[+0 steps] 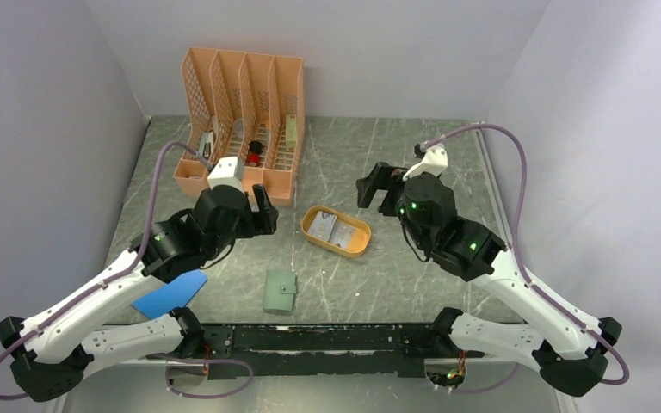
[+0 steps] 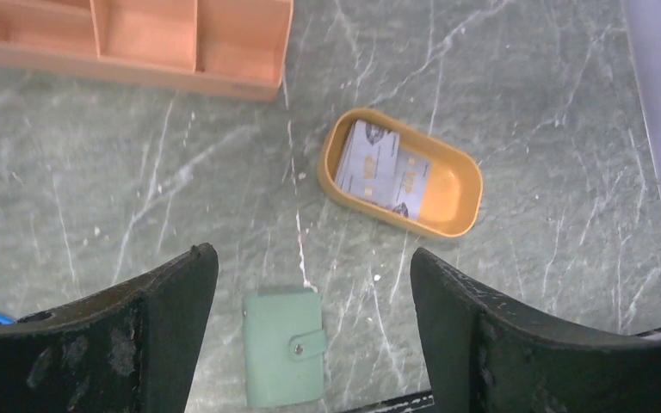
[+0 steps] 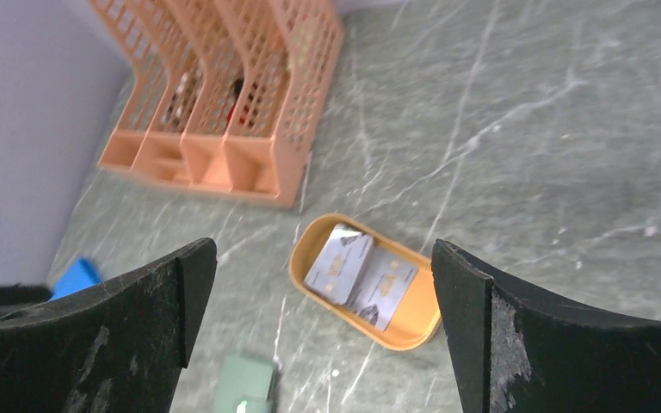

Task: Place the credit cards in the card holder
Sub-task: Reset both arms

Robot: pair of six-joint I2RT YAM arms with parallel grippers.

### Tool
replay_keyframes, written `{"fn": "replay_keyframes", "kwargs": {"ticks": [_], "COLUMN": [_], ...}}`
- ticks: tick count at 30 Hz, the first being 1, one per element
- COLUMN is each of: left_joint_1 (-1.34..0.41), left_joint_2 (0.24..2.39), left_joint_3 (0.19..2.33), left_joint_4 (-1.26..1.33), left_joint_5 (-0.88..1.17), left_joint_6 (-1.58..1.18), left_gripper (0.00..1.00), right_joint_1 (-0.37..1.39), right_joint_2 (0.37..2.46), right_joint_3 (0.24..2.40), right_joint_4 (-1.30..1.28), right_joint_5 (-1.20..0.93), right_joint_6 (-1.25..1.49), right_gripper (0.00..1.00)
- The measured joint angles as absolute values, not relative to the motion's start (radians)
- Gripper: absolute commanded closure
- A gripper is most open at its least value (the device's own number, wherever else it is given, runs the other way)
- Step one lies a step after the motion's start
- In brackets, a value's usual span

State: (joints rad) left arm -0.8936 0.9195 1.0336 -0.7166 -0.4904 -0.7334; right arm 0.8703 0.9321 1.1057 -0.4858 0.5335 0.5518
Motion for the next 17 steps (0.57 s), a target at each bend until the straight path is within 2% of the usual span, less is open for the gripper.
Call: {"fn": "replay_keyframes", "kwargs": {"ticks": [5,17], "left_joint_1": [-0.894,-0.894], "left_joint_2": [0.954,0.907], "left_joint_3": [1.144,1.197], "left_joint_4": [-0.727,-0.696], "left_joint_5": [-0.491,-0.492], "left_joint_6": [-0.605,-0.496], "left_gripper": [0.15,0.14], "right_joint_1": [0.87,0.87], "right_joint_2": [0.942,0.836], "right_joint_3": [1.171,1.184], "right_joint_4": [-0.479,-0.335], "right_joint_5": [0.673,0.758], "right_joint_6": [0.493,0.304], "right_gripper": [0.0,0.0]}}
